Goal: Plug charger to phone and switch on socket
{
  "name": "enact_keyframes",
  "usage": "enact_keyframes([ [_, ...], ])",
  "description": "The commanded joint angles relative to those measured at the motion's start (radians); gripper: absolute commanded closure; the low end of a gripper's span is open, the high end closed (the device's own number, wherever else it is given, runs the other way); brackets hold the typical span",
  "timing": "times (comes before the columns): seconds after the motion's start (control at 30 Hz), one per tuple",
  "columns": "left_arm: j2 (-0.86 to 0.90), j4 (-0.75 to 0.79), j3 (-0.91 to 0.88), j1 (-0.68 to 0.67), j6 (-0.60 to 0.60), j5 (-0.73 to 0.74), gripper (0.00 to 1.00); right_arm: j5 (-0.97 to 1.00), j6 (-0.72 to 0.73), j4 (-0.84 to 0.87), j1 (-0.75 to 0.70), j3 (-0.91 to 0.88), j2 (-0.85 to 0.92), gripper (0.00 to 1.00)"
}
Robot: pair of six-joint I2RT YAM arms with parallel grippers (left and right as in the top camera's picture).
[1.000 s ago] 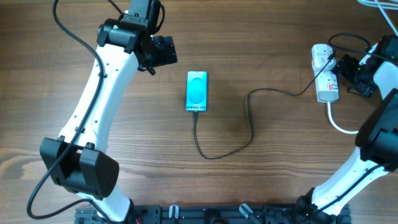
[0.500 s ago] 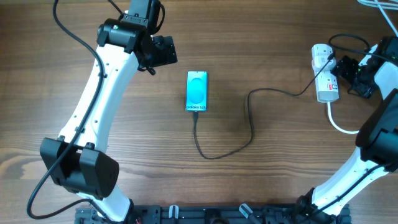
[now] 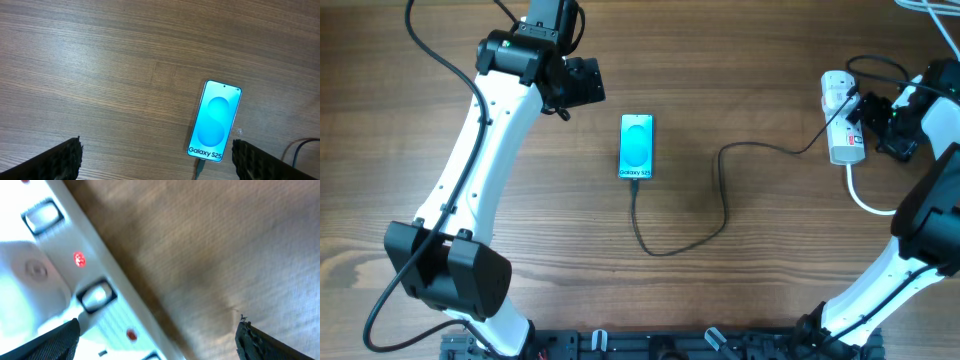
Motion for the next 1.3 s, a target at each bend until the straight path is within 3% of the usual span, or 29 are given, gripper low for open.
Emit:
enact_keyframes([
  [0.0,0.009,0.002,-0.005,0.004,-0.013,-0.016,0.0,0.103,0.029,-0.04,0.007,-0.019,-0.068,0.0],
  [0.6,0.009,0.002,-0.005,0.004,-0.013,-0.016,0.0,0.08,0.063,-0.282,0.084,-0.04,-0.623,0.0],
  [0.97,0.009,0.002,-0.005,0.004,-0.013,-0.016,0.0,0.08,0.102,-0.153,0.238,-0.393,-1.124,0.0],
  [1.27,0.009,0.002,-0.005,0.004,-0.013,-0.016,0.0,0.08,0.29,-0.27,0.238,-0.465,-1.196,0.0],
])
